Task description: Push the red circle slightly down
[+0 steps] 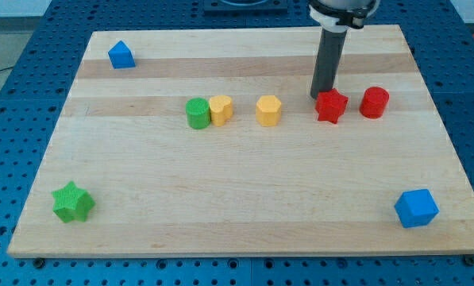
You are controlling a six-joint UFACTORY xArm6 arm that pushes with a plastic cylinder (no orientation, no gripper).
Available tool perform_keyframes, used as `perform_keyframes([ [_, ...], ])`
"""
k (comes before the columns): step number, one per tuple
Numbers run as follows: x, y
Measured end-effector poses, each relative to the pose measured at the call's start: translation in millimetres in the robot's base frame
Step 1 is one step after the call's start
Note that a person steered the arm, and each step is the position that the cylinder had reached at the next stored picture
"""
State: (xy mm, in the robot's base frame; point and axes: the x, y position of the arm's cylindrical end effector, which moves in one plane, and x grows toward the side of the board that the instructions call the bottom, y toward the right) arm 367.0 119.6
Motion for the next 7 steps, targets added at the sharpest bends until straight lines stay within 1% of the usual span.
perform_keyframes([
  [1,-9.3,13.3],
  [3,-5.6,59.1],
  [6,1.6,66.3],
  [7,-4.9,73.8],
])
